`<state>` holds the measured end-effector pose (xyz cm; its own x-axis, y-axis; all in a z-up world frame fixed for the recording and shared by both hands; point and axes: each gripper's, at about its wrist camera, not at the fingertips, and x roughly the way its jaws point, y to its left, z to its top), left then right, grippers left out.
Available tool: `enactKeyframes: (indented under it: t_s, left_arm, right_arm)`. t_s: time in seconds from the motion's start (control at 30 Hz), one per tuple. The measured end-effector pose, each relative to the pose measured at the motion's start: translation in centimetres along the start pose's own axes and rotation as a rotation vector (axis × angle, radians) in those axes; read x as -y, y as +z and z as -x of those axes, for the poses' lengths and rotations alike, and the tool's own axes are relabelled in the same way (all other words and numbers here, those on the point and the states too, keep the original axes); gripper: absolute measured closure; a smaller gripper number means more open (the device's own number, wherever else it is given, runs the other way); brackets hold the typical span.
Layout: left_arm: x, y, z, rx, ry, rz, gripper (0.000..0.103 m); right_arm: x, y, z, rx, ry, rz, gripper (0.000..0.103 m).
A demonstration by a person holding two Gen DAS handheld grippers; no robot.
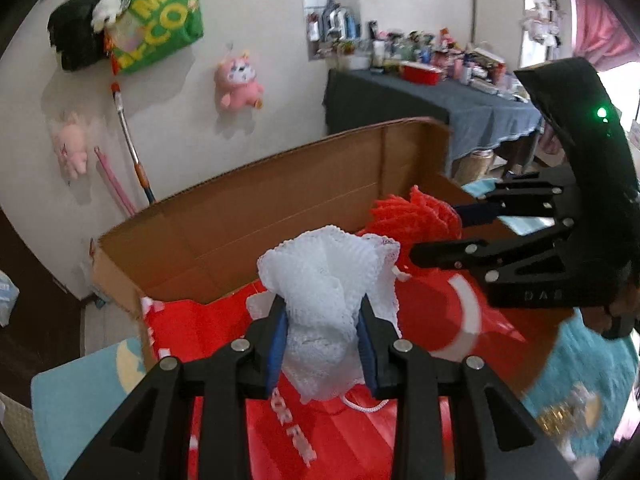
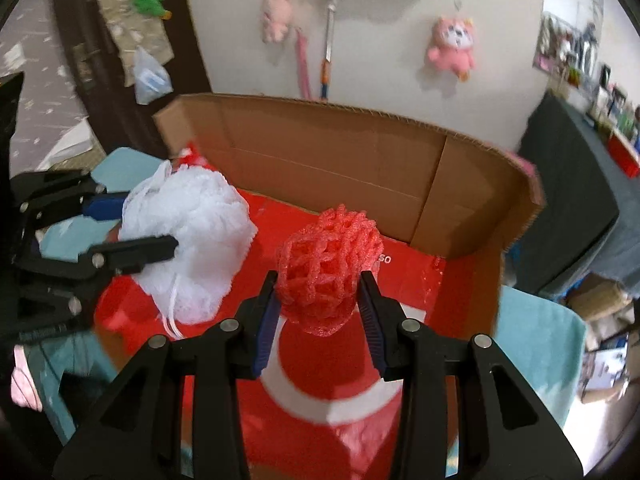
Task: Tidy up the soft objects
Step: 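Carry both poufs over the red-lined box with both tools, then open both tools to drop the poufs into the box, then withdraw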
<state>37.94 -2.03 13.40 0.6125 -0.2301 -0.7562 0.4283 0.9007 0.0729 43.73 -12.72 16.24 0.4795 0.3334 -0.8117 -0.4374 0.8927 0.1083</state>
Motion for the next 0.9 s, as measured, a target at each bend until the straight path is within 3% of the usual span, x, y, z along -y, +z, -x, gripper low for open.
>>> enactKeyframes:
  t_s: [0.2, 0.4, 0.9]
  left_arm:
    - [-1.8, 0.5, -4.7, -0.052, 0.012, 0.076, 0.068]
    - [-2.9, -0.4, -6.9, -0.077, 0.012, 0.147, 0.065]
    - [-3.1, 0.0, -6.8, -0.067, 0.023, 0.15, 0.053]
  right_arm:
    - [1.9, 1.9, -5.0, -0.076, -0.012, -0.093, 0.066]
    - [3.0, 1.7, -7.8, -0.12, 0.003, -0.189, 0.066]
    - [3.2, 1.6, -7.3, -0.145, 0.002, -0.217, 0.06]
